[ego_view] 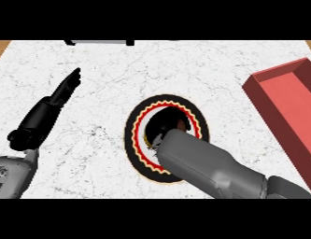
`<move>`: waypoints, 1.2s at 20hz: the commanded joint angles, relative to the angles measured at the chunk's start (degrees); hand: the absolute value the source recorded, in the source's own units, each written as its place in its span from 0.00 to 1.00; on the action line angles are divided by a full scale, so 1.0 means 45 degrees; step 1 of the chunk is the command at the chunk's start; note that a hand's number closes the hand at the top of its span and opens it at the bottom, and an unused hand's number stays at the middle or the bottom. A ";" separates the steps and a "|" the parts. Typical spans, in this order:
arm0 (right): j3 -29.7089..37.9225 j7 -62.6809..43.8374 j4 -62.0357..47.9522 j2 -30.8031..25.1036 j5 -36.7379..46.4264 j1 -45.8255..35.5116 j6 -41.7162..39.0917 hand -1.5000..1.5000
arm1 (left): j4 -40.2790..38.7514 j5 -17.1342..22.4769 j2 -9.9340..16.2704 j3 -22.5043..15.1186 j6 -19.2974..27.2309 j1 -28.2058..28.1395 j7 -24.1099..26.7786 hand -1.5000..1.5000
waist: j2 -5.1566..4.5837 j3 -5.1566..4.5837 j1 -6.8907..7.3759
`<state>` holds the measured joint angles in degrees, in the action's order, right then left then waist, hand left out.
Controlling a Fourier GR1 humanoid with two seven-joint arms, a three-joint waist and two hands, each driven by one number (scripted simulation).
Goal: Pick the sweet potato from the plate and place it in the cardboard box
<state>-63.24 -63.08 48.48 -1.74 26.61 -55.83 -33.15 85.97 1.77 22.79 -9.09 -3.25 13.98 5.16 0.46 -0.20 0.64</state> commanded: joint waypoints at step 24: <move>0.6513 0.2888 0.5555 -0.4926 0.3186 -0.0533 0.8710 1.00 | 0.0403 -0.0275 -0.0166 0.0495 -0.0308 -0.0659 -0.0040 0.50 | 0.0057 0.0038 -0.0388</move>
<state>-38.30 -43.89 68.31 -21.07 39.31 -56.25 6.01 87.22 0.77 22.40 -6.81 -4.63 12.54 4.35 0.42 0.01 -0.65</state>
